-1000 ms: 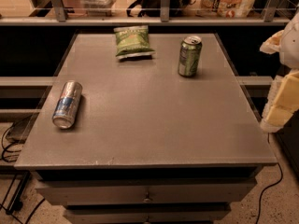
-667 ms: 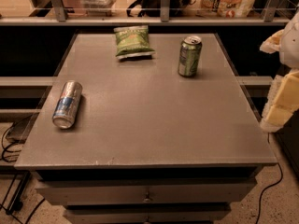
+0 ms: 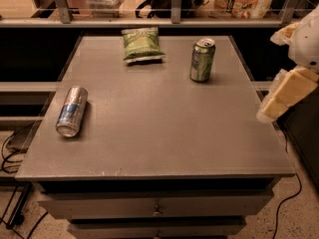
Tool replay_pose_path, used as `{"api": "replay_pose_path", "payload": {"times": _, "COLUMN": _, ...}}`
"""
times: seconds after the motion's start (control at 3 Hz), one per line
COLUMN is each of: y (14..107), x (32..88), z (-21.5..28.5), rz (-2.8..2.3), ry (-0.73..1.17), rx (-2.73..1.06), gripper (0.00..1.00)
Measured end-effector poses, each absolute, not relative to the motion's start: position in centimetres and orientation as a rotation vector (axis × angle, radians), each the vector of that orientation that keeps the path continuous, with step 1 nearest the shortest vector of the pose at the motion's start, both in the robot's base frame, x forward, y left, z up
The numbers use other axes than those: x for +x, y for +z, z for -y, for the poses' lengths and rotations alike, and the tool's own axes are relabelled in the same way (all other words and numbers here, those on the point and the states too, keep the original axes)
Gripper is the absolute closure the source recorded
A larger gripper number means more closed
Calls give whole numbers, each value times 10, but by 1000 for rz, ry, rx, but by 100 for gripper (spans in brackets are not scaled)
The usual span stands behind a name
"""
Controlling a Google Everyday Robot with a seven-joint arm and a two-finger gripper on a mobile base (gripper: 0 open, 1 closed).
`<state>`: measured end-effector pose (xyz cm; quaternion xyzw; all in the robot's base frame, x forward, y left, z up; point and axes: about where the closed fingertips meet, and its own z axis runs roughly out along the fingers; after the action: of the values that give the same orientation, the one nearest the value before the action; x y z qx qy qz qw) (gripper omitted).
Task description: Move green can near redbull can
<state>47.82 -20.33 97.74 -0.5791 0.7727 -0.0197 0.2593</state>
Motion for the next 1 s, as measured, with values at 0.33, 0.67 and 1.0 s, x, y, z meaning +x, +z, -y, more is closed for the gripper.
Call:
{"api": "replay_pose_path", "payload": {"times": 0.33, "y": 984, "x": 521, "z": 197, "rz": -2014, "ry": -66, "rx": -1461, "gripper": 0}}
{"api": "replay_pose_path", "payload": {"times": 0.67, "y": 984, "x": 521, "z": 197, "rz": -2014, "ry": -66, "rx": -1461, "gripper": 0}}
{"api": "replay_pose_path", "payload": {"times": 1.0, "y": 978, "x": 528, "z": 187, "rz": -2006, "ry": -1, "rx": -1419, "gripper": 0}}
